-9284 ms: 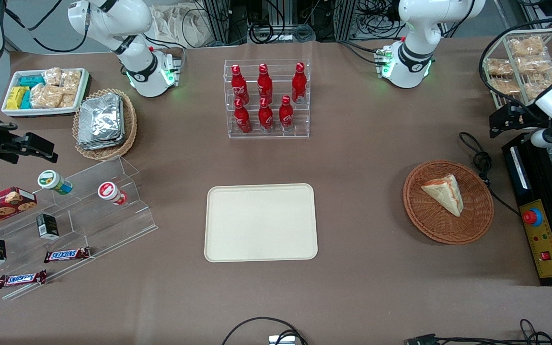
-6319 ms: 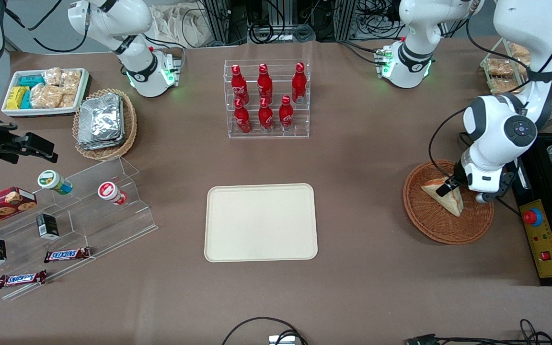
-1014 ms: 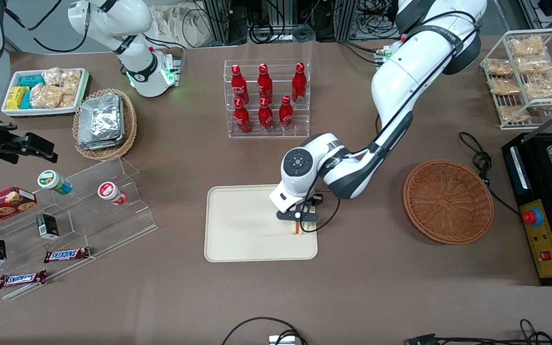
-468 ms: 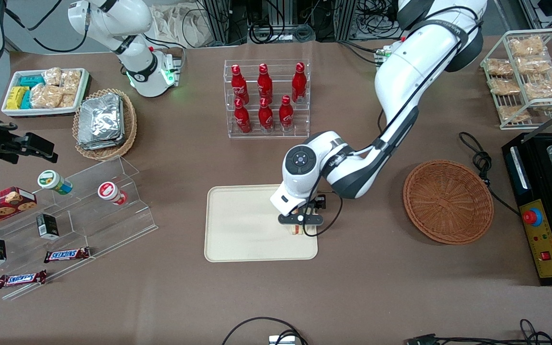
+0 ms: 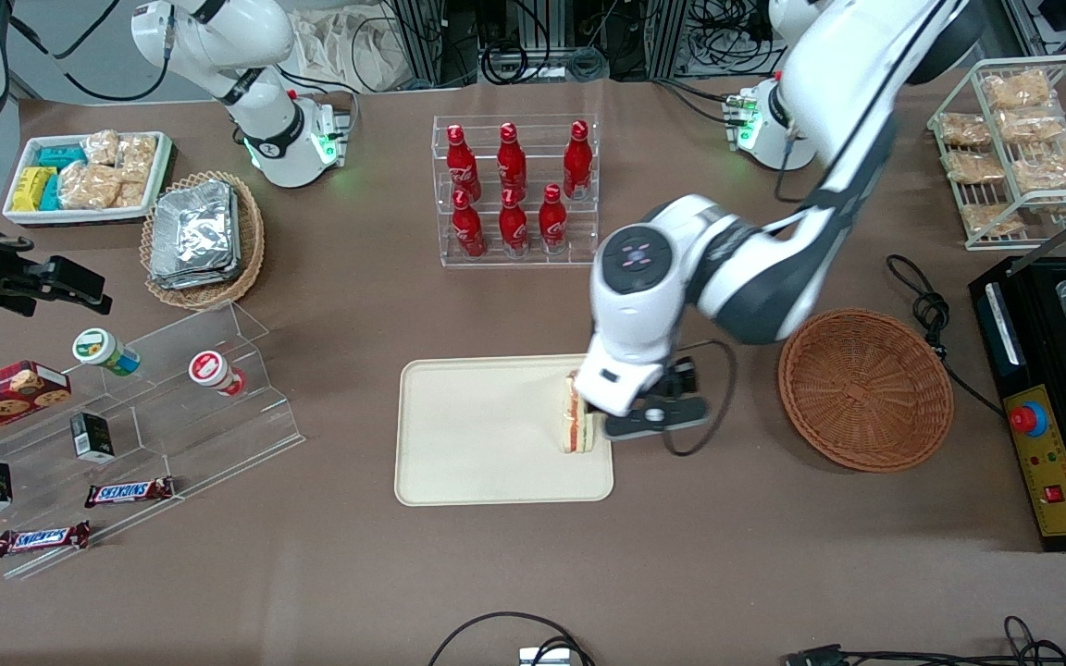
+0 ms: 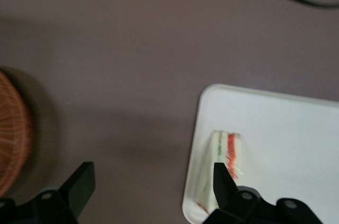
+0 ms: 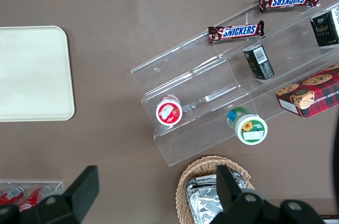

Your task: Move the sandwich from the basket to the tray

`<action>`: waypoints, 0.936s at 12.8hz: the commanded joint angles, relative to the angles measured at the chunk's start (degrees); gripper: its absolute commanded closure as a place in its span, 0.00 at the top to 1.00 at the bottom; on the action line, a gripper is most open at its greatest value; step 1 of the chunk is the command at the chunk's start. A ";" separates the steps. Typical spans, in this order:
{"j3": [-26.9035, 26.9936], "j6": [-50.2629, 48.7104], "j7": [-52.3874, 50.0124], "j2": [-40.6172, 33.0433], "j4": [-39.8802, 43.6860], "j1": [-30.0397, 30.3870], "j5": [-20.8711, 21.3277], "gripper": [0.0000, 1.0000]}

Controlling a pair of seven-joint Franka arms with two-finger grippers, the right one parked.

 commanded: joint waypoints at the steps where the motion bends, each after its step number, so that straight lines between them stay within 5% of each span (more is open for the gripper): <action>1: -0.06 -3.65 0.43 -5.11 -1.74 3.34 -1.50 0.99; 12: 0.99 -11.66 21.49 -15.75 -2.26 15.22 -11.69 0.99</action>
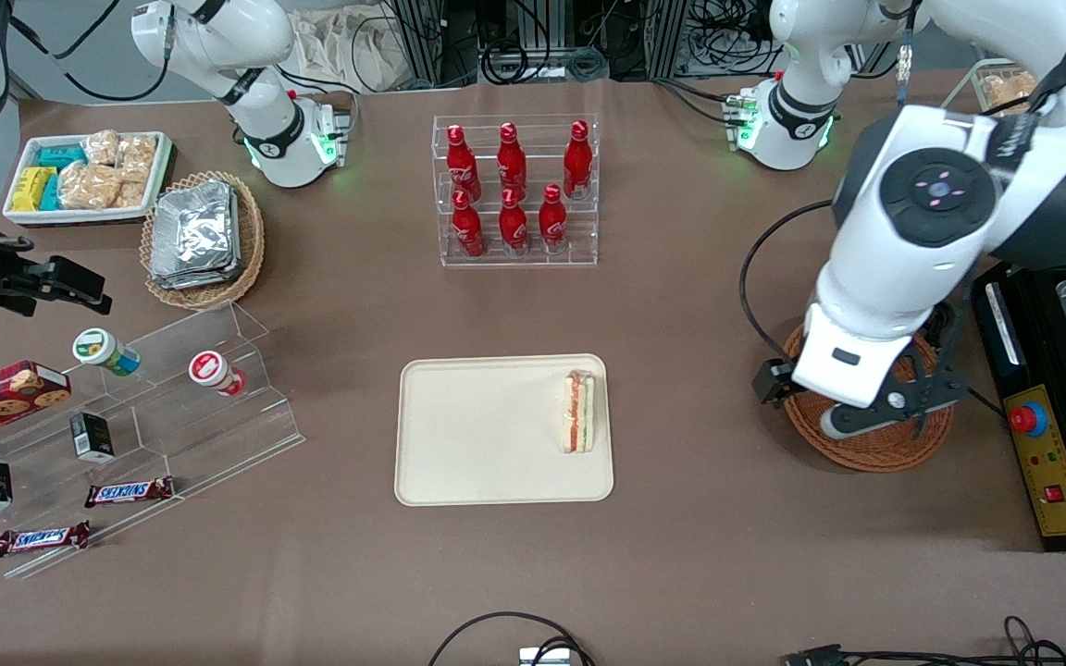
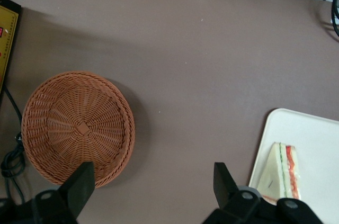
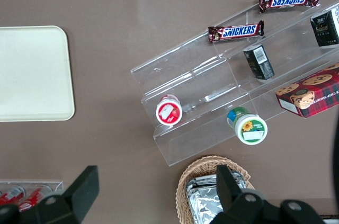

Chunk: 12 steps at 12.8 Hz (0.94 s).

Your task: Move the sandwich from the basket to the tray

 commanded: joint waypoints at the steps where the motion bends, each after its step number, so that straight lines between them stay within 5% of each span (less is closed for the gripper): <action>1: 3.47 -2.66 7.43 -4.79 -2.36 0.87 -3.71 0.99; 6: 19.82 -3.03 27.55 -15.34 -9.38 -3.61 -14.87 0.99; 12: 24.07 -5.22 36.28 -24.14 -15.63 -3.18 -17.78 1.00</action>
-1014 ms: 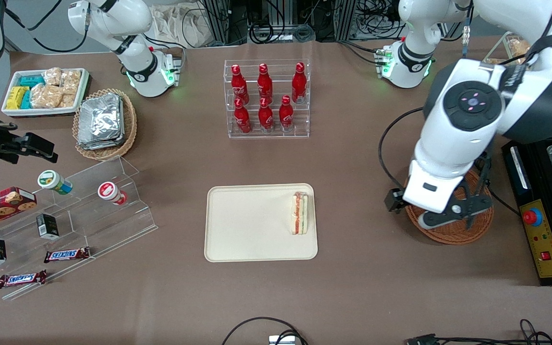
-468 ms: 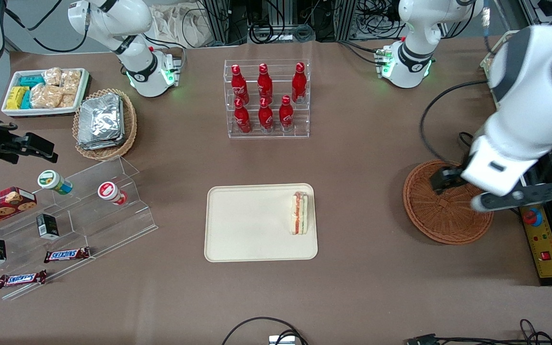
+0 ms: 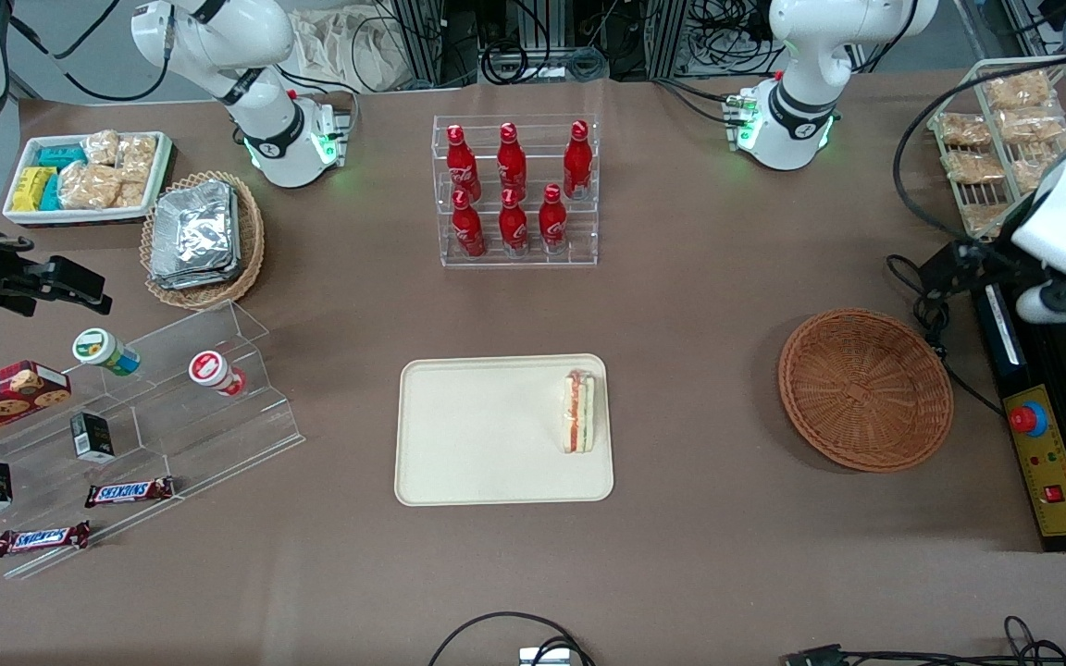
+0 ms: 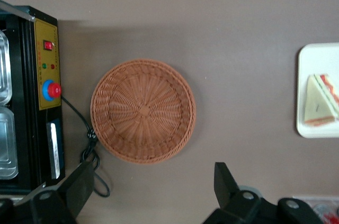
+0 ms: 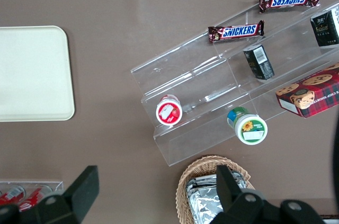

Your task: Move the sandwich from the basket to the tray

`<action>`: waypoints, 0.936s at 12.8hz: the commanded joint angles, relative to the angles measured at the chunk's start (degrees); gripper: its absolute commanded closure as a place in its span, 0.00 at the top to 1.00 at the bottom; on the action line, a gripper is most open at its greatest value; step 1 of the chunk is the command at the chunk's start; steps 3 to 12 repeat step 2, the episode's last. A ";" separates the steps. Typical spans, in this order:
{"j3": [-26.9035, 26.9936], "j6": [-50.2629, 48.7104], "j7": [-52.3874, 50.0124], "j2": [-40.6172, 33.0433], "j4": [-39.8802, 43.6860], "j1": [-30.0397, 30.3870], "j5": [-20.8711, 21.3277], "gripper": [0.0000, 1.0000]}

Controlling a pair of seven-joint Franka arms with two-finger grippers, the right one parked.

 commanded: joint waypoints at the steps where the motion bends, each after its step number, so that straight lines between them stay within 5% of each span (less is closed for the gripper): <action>1: 0.76 -0.75 1.33 -3.28 -2.63 -0.29 -1.37 1.00; 12: 0.76 -0.92 1.33 -3.55 -2.63 -0.20 -1.37 1.00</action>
